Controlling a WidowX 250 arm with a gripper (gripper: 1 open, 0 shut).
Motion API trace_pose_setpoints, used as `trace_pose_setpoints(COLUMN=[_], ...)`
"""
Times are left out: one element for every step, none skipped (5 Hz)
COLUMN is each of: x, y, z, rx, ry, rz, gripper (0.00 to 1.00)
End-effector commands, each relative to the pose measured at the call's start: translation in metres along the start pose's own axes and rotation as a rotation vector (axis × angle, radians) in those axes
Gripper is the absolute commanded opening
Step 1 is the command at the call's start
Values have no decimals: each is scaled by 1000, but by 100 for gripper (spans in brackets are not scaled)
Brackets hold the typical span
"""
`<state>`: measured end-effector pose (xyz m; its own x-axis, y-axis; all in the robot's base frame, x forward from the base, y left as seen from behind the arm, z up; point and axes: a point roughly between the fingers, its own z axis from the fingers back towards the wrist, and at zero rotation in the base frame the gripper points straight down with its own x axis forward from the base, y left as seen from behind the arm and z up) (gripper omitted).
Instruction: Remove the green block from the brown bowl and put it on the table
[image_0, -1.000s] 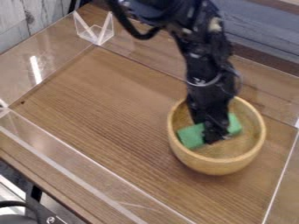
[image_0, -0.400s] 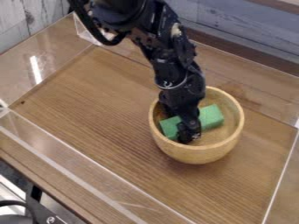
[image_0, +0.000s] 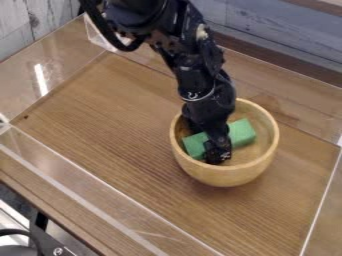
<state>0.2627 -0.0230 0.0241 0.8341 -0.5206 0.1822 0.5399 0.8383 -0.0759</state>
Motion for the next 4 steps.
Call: trace_pose_setpoints(x=[1, 0, -1, 1], y=[3, 3, 4, -1], z=[9, 18, 34, 38], rx=[4, -3, 0, -3], ry=[-30, -36, -53, -65], rz=[15, 4, -7, -29], gripper=[100, 0, 0, 0])
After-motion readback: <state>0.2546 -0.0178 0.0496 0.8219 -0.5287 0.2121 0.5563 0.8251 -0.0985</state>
